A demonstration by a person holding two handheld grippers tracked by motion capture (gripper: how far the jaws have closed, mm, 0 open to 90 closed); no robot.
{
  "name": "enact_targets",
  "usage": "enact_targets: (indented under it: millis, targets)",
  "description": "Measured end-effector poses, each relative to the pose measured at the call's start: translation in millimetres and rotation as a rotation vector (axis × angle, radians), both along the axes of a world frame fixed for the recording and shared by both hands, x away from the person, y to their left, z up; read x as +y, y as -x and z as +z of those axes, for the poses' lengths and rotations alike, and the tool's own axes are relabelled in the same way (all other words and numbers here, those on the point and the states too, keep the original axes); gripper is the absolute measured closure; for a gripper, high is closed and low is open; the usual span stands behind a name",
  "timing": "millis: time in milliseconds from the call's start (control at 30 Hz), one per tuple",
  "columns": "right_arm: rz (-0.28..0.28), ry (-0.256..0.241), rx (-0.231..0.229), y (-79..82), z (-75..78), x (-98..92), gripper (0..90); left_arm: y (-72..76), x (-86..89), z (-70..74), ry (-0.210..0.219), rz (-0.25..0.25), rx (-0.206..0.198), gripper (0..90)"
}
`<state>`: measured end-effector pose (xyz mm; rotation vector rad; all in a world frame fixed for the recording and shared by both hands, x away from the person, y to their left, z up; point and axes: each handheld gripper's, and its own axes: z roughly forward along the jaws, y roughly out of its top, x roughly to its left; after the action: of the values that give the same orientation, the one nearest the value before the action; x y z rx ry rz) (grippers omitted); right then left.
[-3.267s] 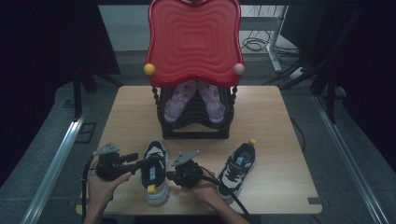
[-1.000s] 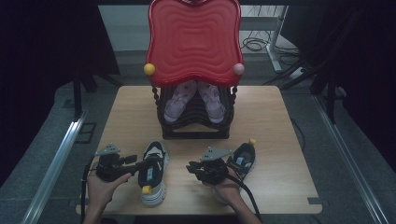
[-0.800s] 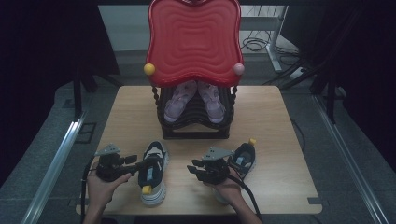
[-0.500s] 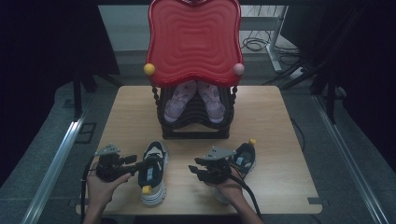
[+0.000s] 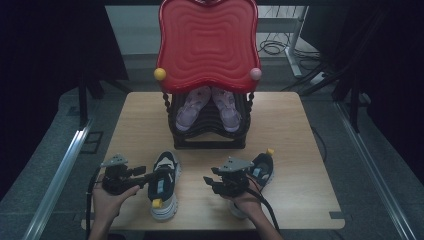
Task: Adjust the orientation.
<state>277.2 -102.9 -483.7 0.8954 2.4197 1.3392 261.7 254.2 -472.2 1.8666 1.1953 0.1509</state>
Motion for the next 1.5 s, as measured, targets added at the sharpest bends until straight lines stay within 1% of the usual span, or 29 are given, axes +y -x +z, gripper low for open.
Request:
enact_targets:
  millis: [233, 500, 733, 867, 1033, 1133, 1267, 1500]
  targets:
    - [-0.022, -0.020, -0.007, 6.5, 5.5, -10.7, 58.4, 0.4, 1.7, 0.8, 0.000, 0.003, -0.003, 44.0]
    - [-0.051, -0.017, -0.013, 12.9, 9.6, -25.0, 62.5, 0.9, 2.3, 1.6, 0.003, 0.005, -0.005, 43.9]
    - [-0.064, -0.020, -0.030, 18.6, 13.8, -33.8, 65.6, 0.8, 2.7, 1.3, 0.003, 0.006, -0.003, 43.9]
    - [-0.069, -0.017, -0.038, 21.6, 16.9, -39.4, 69.3, 1.2, 3.1, 1.8, 0.006, 0.007, -0.004, 43.9]
    - [-0.074, -0.019, -0.033, 25.9, 20.0, -49.5, 78.4, 1.3, 4.3, 2.0, 0.006, 0.010, -0.006, 43.9]
    - [-0.078, -0.026, -0.038, 29.5, 21.6, -56.6, 83.5, 1.2, 4.1, 2.0, 0.006, 0.009, -0.006, 43.9]
    - [-0.089, -0.027, -0.045, 33.9, 24.4, -67.2, 86.4, 1.2, 3.9, 1.9, 0.006, 0.008, -0.006, 43.9]
    - [-0.123, -0.028, -0.046, 39.5, 25.6, -86.9, 87.8, 1.5, 4.5, 2.3, 0.007, 0.010, -0.007, 43.9]
